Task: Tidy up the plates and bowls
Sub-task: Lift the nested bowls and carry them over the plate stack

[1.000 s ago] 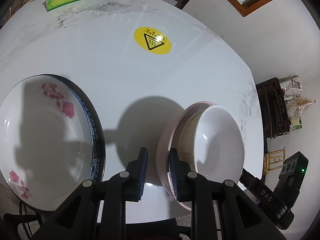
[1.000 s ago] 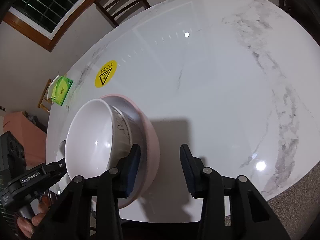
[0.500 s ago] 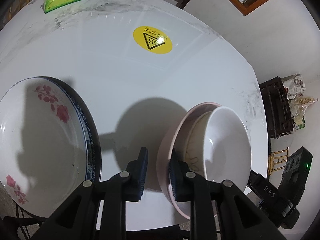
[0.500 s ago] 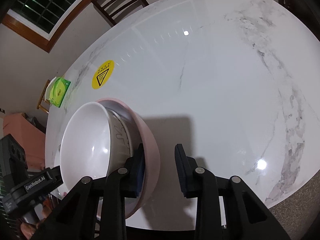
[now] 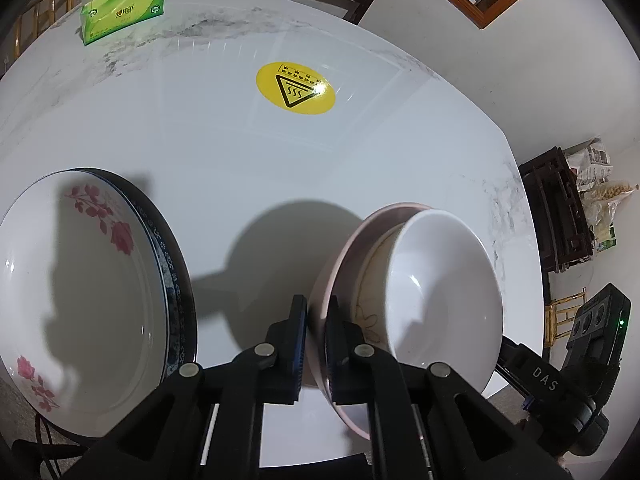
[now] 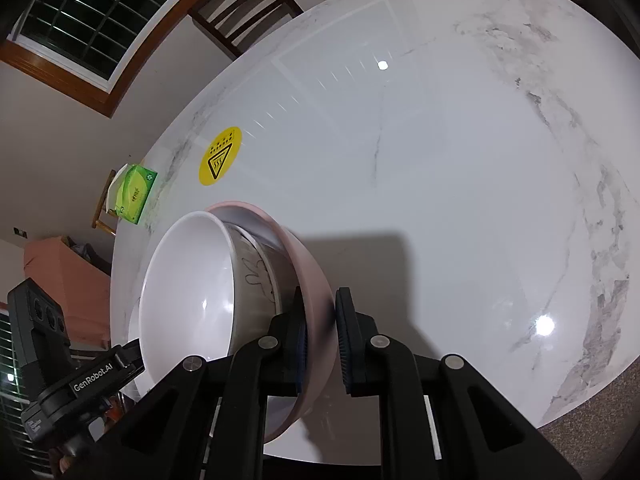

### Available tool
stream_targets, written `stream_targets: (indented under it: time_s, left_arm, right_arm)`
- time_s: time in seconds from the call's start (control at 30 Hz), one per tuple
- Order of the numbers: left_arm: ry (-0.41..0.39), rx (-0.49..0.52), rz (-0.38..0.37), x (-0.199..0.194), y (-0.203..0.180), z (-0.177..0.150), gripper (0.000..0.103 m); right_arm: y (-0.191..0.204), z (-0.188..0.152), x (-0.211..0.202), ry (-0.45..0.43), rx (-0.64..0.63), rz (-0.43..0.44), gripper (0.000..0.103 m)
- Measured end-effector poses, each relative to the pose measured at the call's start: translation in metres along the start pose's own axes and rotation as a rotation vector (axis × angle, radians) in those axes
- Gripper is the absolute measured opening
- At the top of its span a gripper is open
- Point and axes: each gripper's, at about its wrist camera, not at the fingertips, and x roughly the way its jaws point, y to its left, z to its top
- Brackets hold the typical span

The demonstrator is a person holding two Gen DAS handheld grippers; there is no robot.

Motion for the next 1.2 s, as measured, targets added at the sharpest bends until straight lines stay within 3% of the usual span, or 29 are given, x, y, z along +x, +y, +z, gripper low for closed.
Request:
stream_targets:
  time_s: [1.2]
  left_arm:
    - [-0.048,0.04,0.021,-0.009,0.002,0.002,0.006]
  right_arm:
    - [0.008,0.001,0.001,-0.018,-0.03,0.001,0.015]
